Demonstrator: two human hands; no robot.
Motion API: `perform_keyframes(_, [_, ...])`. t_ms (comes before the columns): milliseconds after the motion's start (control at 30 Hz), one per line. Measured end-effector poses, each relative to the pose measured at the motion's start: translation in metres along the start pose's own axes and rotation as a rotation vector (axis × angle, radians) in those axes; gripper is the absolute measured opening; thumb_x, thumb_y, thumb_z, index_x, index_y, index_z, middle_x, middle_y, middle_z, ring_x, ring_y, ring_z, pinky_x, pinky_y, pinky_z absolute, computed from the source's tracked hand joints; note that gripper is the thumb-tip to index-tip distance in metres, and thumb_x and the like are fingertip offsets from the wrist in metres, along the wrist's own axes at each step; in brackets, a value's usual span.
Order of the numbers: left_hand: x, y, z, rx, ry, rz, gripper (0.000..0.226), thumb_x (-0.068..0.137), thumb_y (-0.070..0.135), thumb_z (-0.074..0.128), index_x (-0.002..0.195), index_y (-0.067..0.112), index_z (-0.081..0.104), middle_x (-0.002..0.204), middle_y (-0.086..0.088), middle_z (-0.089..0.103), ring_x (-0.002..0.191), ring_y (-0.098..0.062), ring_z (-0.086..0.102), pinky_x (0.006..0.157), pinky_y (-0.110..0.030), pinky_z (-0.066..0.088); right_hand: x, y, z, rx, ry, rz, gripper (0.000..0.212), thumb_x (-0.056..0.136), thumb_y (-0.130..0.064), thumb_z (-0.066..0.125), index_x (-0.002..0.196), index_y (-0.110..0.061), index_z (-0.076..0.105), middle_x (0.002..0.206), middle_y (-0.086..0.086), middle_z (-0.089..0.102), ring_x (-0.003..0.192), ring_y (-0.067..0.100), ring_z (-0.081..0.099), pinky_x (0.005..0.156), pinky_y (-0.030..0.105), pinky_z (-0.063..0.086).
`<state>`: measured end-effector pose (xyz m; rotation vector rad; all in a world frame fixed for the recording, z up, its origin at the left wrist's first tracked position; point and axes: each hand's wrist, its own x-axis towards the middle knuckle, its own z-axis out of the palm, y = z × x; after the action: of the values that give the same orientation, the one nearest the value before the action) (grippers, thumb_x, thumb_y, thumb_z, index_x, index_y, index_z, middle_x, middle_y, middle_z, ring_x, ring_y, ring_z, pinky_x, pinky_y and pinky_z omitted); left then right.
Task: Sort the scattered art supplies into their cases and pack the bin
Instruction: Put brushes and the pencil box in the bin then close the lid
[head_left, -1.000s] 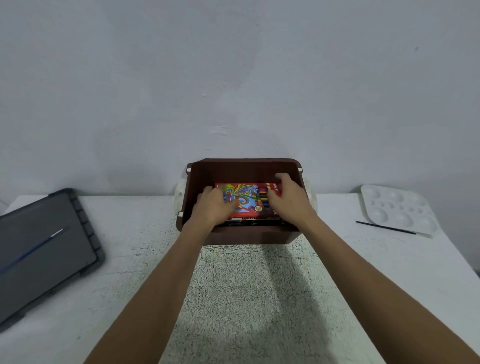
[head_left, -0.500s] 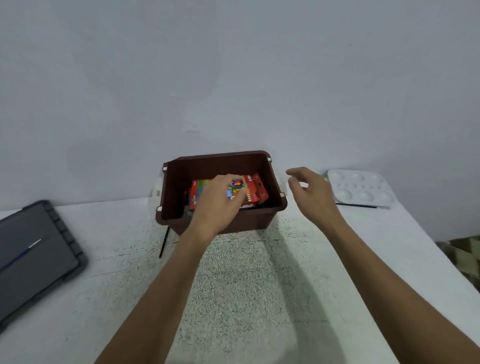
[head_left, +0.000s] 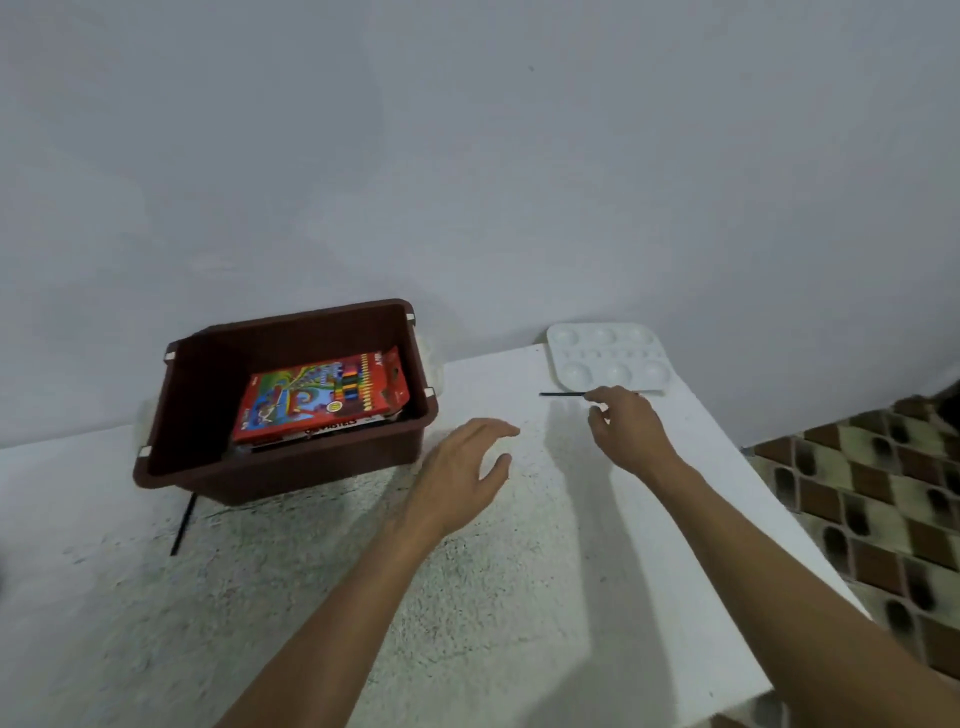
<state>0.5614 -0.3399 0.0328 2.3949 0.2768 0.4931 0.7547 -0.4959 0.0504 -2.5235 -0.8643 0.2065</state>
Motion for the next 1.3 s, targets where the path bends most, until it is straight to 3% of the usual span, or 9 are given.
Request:
perform_keyframes(67, [0.0,-0.015,0.019,0.006,-0.054,-0.072,0.037,0.098,0.024,0.054,0.136,0.025,0.054,0.14,0.008,0.05,0.124,0.006,0.039,0.106,-0.007,0.029,0.005,0.018,0.002,-0.083,-0.042,-0.039,0.035,0.098,-0.015,0.049,0.131,-0.009,0.058,0.133,0.01,0.06,0.118,0.029,0.056,0.096,0.036,0.043])
perform_keyframes(233, [-0.01,-0.034,0.055,0.077,-0.056,-0.151,0.048,0.096,0.037,0.044,0.143,0.028,0.044,0.151,0.006,0.041,0.137,-0.008,0.036,0.112,-0.029,0.025,0.018,0.043,0.006,-0.27,-0.125,-0.126,0.046,0.097,-0.014,0.046,0.143,-0.009,0.046,0.147,0.012,0.045,0.128,0.033,0.046,0.096,0.043,0.046])
perform_keyframes(367, [-0.01,-0.035,0.067,0.174,-0.007,-0.133,0.049,0.094,0.033,0.049,0.142,0.024,0.045,0.149,0.004,0.044,0.137,-0.011,0.038,0.112,-0.033,0.028,0.023,0.058,0.019,-0.348,-0.066,-0.191,0.047,0.088,-0.007,0.051,0.135,-0.01,0.053,0.121,0.019,0.059,0.101,0.041,0.056,0.071,0.043,0.051])
perform_keyframes(500, [-0.011,-0.033,0.072,0.255,0.002,-0.121,0.048,0.094,0.037,0.044,0.14,0.022,0.048,0.147,0.003,0.047,0.136,-0.012,0.04,0.111,-0.03,0.025,0.028,0.062,0.027,-0.464,-0.024,-0.277,0.054,0.074,-0.005,0.067,0.127,-0.016,0.063,0.091,0.019,0.061,0.072,0.038,0.058,0.049,0.034,0.039])
perform_keyframes(867, [-0.01,-0.034,0.076,0.342,0.028,-0.089,0.046,0.091,0.033,0.045,0.134,0.019,0.054,0.141,0.001,0.052,0.131,-0.013,0.046,0.109,-0.033,0.033,0.043,0.056,0.032,-0.584,0.051,-0.413,0.059,0.068,-0.01,0.077,0.123,-0.028,0.066,0.088,0.014,0.062,0.061,0.029,0.054,0.051,0.032,0.039])
perform_keyframes(1067, [-0.01,-0.034,0.077,0.357,0.033,-0.071,0.045,0.09,0.031,0.047,0.133,0.018,0.054,0.14,0.0,0.052,0.13,-0.014,0.047,0.107,-0.037,0.039,0.049,0.05,0.032,-0.645,-0.02,-0.404,0.058,0.1,-0.015,0.037,0.151,-0.039,0.025,0.112,0.012,0.051,0.082,0.026,0.047,0.07,0.037,0.037])
perform_keyframes(1167, [-0.01,-0.035,0.077,0.358,0.036,-0.06,0.044,0.09,0.03,0.048,0.133,0.018,0.053,0.14,0.0,0.052,0.13,-0.015,0.048,0.107,-0.037,0.04,0.05,0.048,0.032,-0.644,0.023,-0.432,0.045,0.096,-0.017,0.045,0.139,-0.032,0.046,0.106,0.012,0.054,0.083,0.028,0.052,0.07,0.038,0.041])
perform_keyframes(1233, [-0.01,-0.035,0.077,0.36,0.039,-0.059,0.044,0.091,0.03,0.048,0.132,0.018,0.053,0.14,0.001,0.052,0.13,-0.014,0.048,0.107,-0.036,0.04,0.046,0.05,0.034,-0.631,0.109,-0.498,0.03,0.082,-0.012,0.062,0.11,-0.023,0.067,0.086,0.011,0.055,0.067,0.027,0.05,0.057,0.034,0.04])
perform_keyframes(1300, [-0.01,-0.036,0.077,0.358,0.042,-0.056,0.044,0.091,0.031,0.047,0.132,0.019,0.053,0.14,0.001,0.052,0.129,-0.014,0.048,0.107,-0.035,0.039,0.044,0.055,0.036,-0.566,0.163,-0.58,0.028,0.066,-0.002,0.073,0.09,-0.015,0.066,0.075,0.012,0.051,0.059,0.026,0.045,0.051,0.031,0.031])
